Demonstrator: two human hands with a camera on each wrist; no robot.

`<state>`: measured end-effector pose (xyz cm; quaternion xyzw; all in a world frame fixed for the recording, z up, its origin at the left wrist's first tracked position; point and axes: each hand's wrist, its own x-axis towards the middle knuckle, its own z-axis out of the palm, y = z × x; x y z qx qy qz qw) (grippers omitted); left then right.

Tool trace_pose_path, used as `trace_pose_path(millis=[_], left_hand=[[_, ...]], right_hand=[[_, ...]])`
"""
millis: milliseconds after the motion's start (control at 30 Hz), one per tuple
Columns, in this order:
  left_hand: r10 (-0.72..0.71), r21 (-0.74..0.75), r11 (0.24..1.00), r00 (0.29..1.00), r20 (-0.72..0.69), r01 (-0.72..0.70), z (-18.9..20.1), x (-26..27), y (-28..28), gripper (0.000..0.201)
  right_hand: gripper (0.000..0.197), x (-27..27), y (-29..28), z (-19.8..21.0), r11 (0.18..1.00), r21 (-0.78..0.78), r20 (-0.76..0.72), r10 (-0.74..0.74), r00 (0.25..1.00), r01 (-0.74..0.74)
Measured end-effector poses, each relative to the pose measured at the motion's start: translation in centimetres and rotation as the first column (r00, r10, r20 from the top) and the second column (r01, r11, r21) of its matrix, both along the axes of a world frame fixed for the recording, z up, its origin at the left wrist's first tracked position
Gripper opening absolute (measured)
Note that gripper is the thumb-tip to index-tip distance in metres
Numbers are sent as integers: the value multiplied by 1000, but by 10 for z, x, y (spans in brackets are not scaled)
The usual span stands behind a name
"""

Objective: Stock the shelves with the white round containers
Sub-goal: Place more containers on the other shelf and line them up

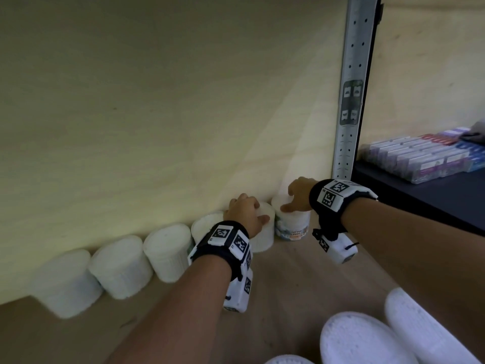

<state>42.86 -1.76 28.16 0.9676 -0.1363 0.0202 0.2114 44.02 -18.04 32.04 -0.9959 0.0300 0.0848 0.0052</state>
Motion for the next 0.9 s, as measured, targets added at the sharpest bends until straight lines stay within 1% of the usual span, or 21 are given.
trace_pose_path(millis=[200, 433, 667, 800, 900], left_hand=[[-4, -9, 1000, 1000, 2, 4, 0, 0, 0, 41], [-9, 11, 1000, 1000, 6, 9, 0, 2, 0, 43], [-17, 18, 1000, 1000, -4, 17, 3, 5, 0, 43], [-62, 66, 996, 997, -43, 64, 8, 6, 1, 42], [-122, 108, 985, 987, -105, 133, 19, 7, 4, 43]], right_hand=[[65, 0, -2, 2, 1000, 0, -14, 18, 1000, -18], [62, 1, -9, 1, 994, -5, -12, 106, 994, -106], [60, 0, -11, 1, 994, 33, -1, 102, 995, -102], [62, 2, -10, -1, 995, 31, 6, 98, 995, -98], [61, 2, -9, -2, 995, 18, 15, 103, 995, -103]])
